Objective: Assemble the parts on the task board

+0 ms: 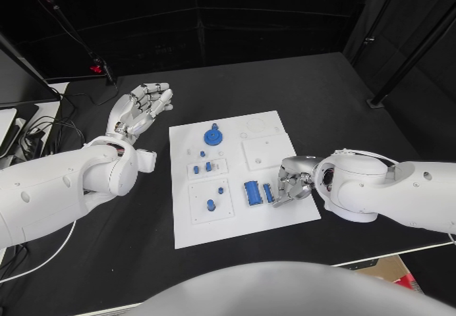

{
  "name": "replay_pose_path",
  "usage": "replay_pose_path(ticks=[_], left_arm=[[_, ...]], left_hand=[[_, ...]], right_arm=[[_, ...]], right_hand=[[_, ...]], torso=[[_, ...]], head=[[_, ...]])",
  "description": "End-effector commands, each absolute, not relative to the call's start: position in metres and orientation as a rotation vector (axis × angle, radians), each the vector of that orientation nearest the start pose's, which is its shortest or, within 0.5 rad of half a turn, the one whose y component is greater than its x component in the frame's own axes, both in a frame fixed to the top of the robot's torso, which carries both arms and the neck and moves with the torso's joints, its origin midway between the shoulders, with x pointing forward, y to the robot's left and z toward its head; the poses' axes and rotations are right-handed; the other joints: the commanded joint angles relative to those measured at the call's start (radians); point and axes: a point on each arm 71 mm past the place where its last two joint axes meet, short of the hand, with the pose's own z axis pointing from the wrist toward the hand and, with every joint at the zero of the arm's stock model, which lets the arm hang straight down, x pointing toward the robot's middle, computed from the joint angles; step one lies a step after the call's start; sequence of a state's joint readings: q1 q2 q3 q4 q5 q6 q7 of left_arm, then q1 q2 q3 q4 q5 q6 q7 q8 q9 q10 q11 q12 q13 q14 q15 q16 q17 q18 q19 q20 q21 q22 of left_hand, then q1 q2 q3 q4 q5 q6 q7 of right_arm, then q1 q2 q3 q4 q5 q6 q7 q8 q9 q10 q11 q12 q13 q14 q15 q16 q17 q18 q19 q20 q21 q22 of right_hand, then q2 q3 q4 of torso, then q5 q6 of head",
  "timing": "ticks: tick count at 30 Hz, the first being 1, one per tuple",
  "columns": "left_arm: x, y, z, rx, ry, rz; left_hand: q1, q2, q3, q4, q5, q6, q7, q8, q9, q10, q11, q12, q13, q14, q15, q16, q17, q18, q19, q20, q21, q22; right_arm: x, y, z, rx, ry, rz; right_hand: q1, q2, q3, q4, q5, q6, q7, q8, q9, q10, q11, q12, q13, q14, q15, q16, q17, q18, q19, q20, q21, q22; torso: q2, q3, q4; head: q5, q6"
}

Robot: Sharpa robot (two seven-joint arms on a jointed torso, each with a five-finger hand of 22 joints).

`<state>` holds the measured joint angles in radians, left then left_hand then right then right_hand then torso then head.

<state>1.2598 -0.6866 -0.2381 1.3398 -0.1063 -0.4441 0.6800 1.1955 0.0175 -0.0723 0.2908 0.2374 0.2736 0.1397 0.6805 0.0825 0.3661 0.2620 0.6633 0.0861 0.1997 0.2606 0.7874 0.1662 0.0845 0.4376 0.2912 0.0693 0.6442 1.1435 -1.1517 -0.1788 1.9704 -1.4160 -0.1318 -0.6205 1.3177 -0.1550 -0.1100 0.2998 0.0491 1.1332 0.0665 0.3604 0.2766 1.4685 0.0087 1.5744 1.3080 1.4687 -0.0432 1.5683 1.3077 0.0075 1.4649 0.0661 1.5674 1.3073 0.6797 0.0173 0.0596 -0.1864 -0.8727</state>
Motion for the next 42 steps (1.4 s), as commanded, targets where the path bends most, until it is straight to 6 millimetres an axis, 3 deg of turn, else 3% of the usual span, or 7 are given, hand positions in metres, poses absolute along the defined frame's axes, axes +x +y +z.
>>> replay_pose_path(ticks=[1,15,22,25,36,37,42], left_arm=[[0.505,0.189,-0.198,-0.705,1.217,-1.51],[0.497,0.184,-0.205,-0.676,1.177,-1.547],[0.487,0.182,-0.213,-0.688,1.126,-1.575],[0.483,0.179,-0.216,-0.693,1.114,-1.586],[0.479,0.175,-0.22,-0.693,1.099,-1.601],[0.484,0.175,-0.239,-0.862,1.348,-1.463],[0.482,0.177,-0.238,-0.906,1.331,-1.436]], left_hand=[[0.0,0.012,-0.006,0.001,0.006,-0.006,0.157,0.004,-0.001,-0.004,-0.001,0.004,-0.001,0.0,-0.003,0.004,-0.002,0.005,-0.003,-0.001,0.006,-0.001],[-0.028,0.0,-0.038,0.003,-0.006,0.072,0.111,0.028,-0.009,-0.022,-0.005,0.022,-0.019,-0.013,-0.001,0.023,-0.041,0.005,-0.003,-0.001,0.009,-0.006],[-0.043,-0.021,-0.032,0.004,-0.012,0.143,0.069,-0.01,-0.019,-0.03,-0.044,0.042,-0.021,-0.024,-0.03,0.045,-0.076,-0.003,0.003,-0.001,0.016,-0.008],[-0.052,-0.042,-0.025,0.005,-0.01,0.096,0.095,-0.042,-0.019,-0.049,-0.051,0.042,-0.022,-0.043,-0.049,0.045,-0.091,-0.01,-0.004,-0.001,0.017,-0.019],[-0.062,-0.073,-0.003,0.006,-0.006,0.052,0.15,-0.033,-0.015,-0.077,-0.009,0.053,-0.02,-0.065,-0.024,0.06,-0.1,-0.013,-0.015,-0.002,0.016,-0.033],[-0.403,-0.018,0.072,-0.083,-0.078,-0.043,-0.037,-0.231,-0.082,-0.164,-0.09,-0.167,-0.086,-0.106,-0.099,-0.198,-0.166,-0.084,-0.138,-0.089,-0.069,-0.217],[-0.908,-0.018,0.072,-0.216,-0.237,-0.19,-0.14,-0.52,-0.082,-0.287,-0.262,-0.486,-0.086,-0.2,-0.261,-0.576,-0.166,-0.084,-0.331,-0.219,-0.069,-0.492]], right_arm=[[0.361,-0.244,-0.228,0.152,2.035,0.425],[0.409,-0.248,-0.202,0.686,1.502,1.203],[0.439,-0.223,-0.202,0.75,1.279,1.43],[0.446,-0.214,-0.204,0.749,1.249,1.475],[0.452,-0.205,-0.21,0.751,1.232,1.515],[0.453,-0.205,-0.215,0.77,1.327,1.436],[0.455,-0.203,-0.216,0.836,1.307,1.407]], right_hand=[[-0.02,-0.004,-0.009,-0.001,-0.001,-0.01,-0.001,0.004,0.002,0.102,-0.006,-0.004,0.263,0.102,-0.007,0.002,0.263,-0.007,0.106,-0.008,0.003,0.264],[0.038,0.14,-0.003,-0.015,0.068,-0.207,0.063,0.011,0.011,0.102,0.05,-0.004,0.263,-0.05,0.048,-0.153,0.099,0.133,-0.306,0.038,-0.659,0.011],[-0.101,0.176,-0.095,-0.017,0.117,-0.428,0.079,0.003,-0.017,-0.851,0.18,-0.947,-0.411,-0.788,0.191,-0.908,-0.537,0.127,-0.733,0.126,-1.218,-0.293],[-0.255,0.032,-0.024,0.003,0.17,-0.553,0.046,-0.018,-0.032,-0.973,0.214,-1.101,-0.554,-0.953,0.228,-1.042,-0.644,0.096,-0.882,0.153,-1.346,-0.378],[-0.374,-0.036,-0.056,0.002,0.157,-0.811,-0.031,0.04,-0.001,-1.18,0.115,-1.205,-0.683,-1.215,0.161,-1.136,-0.742,0.07,-1.192,0.172,-1.521,-0.699],[-0.654,0.02,-0.012,-0.088,0.099,-0.9,-0.066,-0.088,-0.087,-1.263,0.081,-1.318,-0.866,-1.286,0.128,-1.27,-0.909,-0.007,-1.262,0.102,-1.567,-0.864],[-1.065,0.155,0.11,-0.22,-0.049,-1.045,-0.066,-0.257,-0.204,-1.39,-0.009,-1.476,-1.14,-1.469,0.043,-1.454,-1.156,-0.007,-1.383,-0.066,-1.567,-1.139]], torso=[[-0.001,0.0008,-0.0024],[-0.005,0.007,0.0035],[-0.006,0.0067,0.004],[-0.007,0.0059,0.0047],[-0.01,0.0052,0.007],[-0.009,0.004,0.0049],[-0.023,0.0018,-0.0019]], head=[[0.008,0.0],[0.077,0.0],[0.116,0.044],[0.123,0.065],[0.122,0.096],[0.124,0.091],[0.131,0.11]])
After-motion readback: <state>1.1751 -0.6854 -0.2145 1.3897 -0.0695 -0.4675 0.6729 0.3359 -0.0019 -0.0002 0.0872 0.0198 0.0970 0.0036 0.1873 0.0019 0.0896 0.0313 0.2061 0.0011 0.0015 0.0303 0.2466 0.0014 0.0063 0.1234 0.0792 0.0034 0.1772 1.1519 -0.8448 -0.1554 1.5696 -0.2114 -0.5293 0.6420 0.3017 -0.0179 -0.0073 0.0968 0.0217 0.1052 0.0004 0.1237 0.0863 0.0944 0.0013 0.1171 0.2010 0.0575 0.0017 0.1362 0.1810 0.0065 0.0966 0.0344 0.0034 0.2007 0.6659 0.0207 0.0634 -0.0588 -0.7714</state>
